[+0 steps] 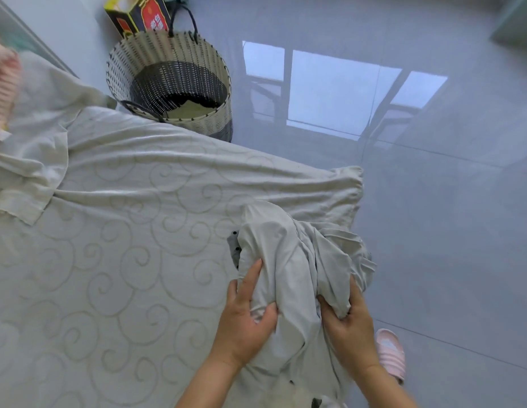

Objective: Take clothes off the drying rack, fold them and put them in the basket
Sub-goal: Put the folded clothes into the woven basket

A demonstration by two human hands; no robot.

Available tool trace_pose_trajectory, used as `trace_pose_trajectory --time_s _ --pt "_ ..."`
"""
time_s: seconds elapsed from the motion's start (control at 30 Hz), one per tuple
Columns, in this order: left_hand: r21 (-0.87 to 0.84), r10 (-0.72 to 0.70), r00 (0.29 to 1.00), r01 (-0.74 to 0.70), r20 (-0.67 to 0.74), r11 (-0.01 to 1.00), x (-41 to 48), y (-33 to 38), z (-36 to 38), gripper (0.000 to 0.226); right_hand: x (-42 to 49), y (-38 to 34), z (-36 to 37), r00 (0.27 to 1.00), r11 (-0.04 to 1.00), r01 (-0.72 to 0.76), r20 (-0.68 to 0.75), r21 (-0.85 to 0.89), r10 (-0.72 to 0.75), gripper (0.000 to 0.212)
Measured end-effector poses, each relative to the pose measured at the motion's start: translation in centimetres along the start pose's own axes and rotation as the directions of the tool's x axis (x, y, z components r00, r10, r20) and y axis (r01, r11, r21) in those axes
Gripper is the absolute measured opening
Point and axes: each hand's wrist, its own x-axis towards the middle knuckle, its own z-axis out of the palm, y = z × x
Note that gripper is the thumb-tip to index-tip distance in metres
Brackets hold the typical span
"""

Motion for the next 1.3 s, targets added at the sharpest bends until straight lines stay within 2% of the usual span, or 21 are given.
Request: trace_pose_trajectory --time_s 0.1,0.23,0.33,0.43,0.53,0.63,0.7,0.83,1.13,1.3 --pt "-0.016 0.043 0.999 -0.043 0.021 0.999 1.3 3.6 -0.7 0.077 1.3 -2.8 -2.2 0.998 0.998 0.055 -0.006 0.037 -0.055 0.071" --pt "-0.020 0.080 0.997 -0.080 0.000 0.997 2.9 8.4 -0.8 0.077 3.3 -6.0 -5.5 0.995 0.995 0.094 -0.026 0.033 -0.093 0.064" --pt "-0.010 0.084 0.996 -0.084 -0.016 0.996 4.3 12.4 -0.2 0.083 5.2 -8.5 -8.6 0.993 0.992 0.119 -0.028 0.052 -0.117 0.069" --pt "0.005 0.093 0.995 -0.093 -0.043 0.996 6.0 16.6 0.6 0.084 7.9 -11.5 -12.2 0.991 0.985 0.135 0.009 0.108 -0.136 0.079" --pt "-0.013 0.076 0.993 -0.078 -0.090 0.997 8.2 20.7 1.8 0.079 11.3 -14.2 -16.1 0.981 0.977 0.175 0.065 0.119 -0.183 0.075" --pt "-0.075 0.024 0.987 -0.036 -0.156 0.997 10.9 24.4 3.5 0.076 15.6 -16.2 -19.7 0.969 0.979 0.190 0.145 0.072 -0.199 0.082" --pt "-0.108 0.014 0.979 -0.036 -0.202 0.993 13.0 26.7 4.6 0.076 18.8 -17.4 -21.9 0.945 0.967 0.253 0.212 0.006 -0.249 0.088" --pt "-0.156 -0.013 0.973 -0.024 -0.231 0.987 17.5 30.7 6.7 0.075 25.4 -19.5 -25.3 0.884 0.915 0.392 0.313 -0.090 -0.348 0.070" --pt "-0.091 0.036 0.955 -0.065 -0.295 0.994 28.4 33.9 6.6 0.052 36.5 -25.2 -26.5 0.898 0.940 0.328 0.339 -0.093 -0.280 0.039" --pt "-0.100 0.018 0.942 -0.055 -0.334 0.993 35.1 32.7 4.5 0.053 42.5 -28.6 -23.2 0.877 0.936 0.343 0.386 -0.084 -0.287 0.045"
